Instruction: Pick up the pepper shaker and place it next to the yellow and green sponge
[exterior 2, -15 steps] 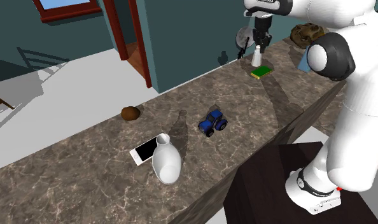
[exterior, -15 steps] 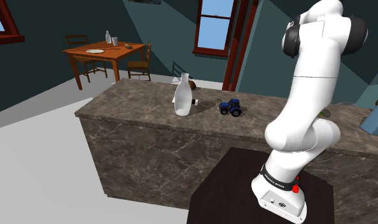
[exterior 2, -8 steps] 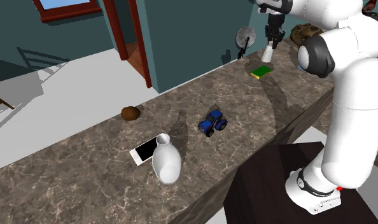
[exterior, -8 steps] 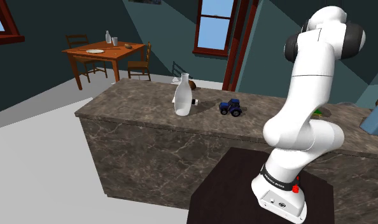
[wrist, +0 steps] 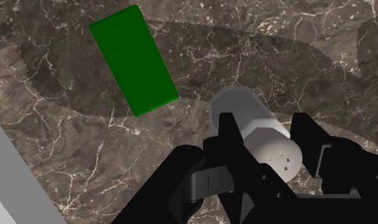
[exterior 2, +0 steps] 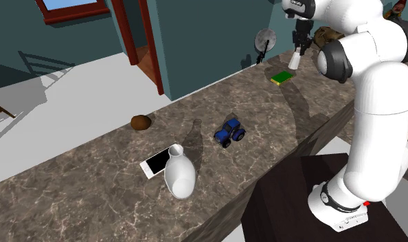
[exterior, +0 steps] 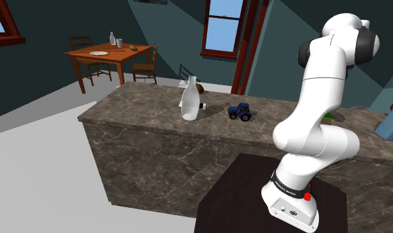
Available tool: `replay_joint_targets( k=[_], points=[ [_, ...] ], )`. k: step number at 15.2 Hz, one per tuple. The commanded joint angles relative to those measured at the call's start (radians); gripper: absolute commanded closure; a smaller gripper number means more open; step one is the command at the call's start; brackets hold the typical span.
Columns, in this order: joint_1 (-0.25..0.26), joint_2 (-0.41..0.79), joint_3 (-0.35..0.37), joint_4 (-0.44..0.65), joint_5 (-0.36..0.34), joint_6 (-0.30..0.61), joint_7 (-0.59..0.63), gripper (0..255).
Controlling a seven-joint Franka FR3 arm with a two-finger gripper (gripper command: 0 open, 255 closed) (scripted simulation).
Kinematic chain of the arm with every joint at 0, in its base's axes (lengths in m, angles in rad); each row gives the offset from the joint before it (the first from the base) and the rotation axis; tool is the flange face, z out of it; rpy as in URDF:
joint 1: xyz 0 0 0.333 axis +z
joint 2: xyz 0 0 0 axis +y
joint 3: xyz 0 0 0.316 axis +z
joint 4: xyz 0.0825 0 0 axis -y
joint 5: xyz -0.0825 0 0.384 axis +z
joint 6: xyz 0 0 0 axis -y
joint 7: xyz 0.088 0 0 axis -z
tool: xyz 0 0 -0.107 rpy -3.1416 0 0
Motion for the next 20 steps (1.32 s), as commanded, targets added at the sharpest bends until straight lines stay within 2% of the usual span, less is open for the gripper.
replay_joint_targets(
  k=[1, 20],
  points=[
    [0.007, 0.0, 0.001, -0.029, 0.0, 0.028, 0.002, 255],
    [0.034, 0.034, 0.023, -0.247, 0.028, 0.266, 0.004, 255]
  ],
)
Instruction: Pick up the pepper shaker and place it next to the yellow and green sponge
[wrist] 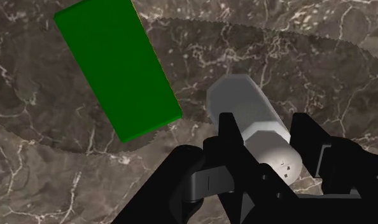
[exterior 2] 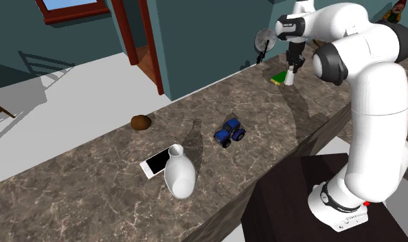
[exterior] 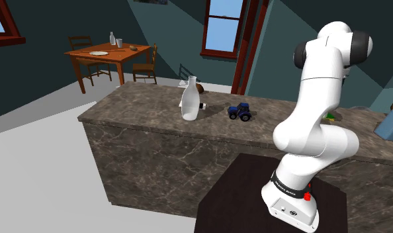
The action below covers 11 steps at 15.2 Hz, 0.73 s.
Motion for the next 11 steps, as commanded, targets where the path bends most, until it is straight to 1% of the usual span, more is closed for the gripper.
replay_joint_targets(
  k=[1, 6, 11],
  points=[
    [-0.002, 0.01, 0.005, -0.014, 0.007, 0.023, -0.002, 255],
    [-0.005, 0.033, 0.017, -0.051, 0.023, 0.078, -0.005, 255],
    [-0.006, 0.034, 0.018, -0.053, 0.024, 0.081, -0.006, 255]
  ],
)
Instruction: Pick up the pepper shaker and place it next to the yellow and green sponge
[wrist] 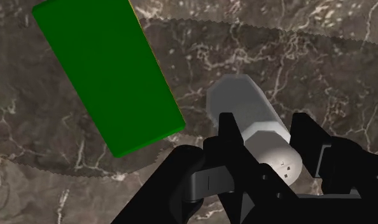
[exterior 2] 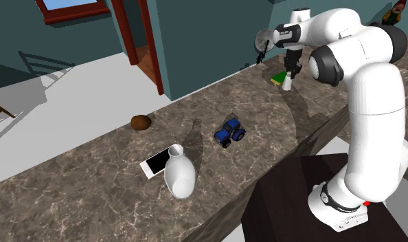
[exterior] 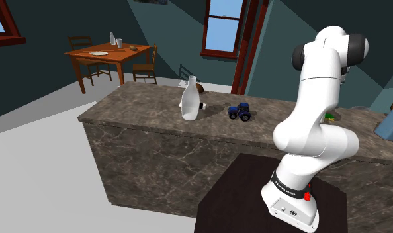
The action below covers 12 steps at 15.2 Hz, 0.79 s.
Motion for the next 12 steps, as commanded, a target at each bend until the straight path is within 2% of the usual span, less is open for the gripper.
replay_joint_targets(
  k=[1, 3, 4, 9, 12],
  points=[
    [0.0, 0.0, 0.0, 0.0, 0.0, 0.0, 0.0, 255],
    [0.0, 0.0, 0.0, 0.0, 0.0, 0.0, 0.0, 255],
    [0.0, 0.0, 0.0, 0.0, 0.0, 0.0, 0.0, 0],
    [0.0, 0.0, 0.0, 0.0, 0.0, 0.0, 0.0, 0],
    [0.006, -0.025, -0.013, 0.069, -0.02, -0.088, 0.014, 0]
  ],
)
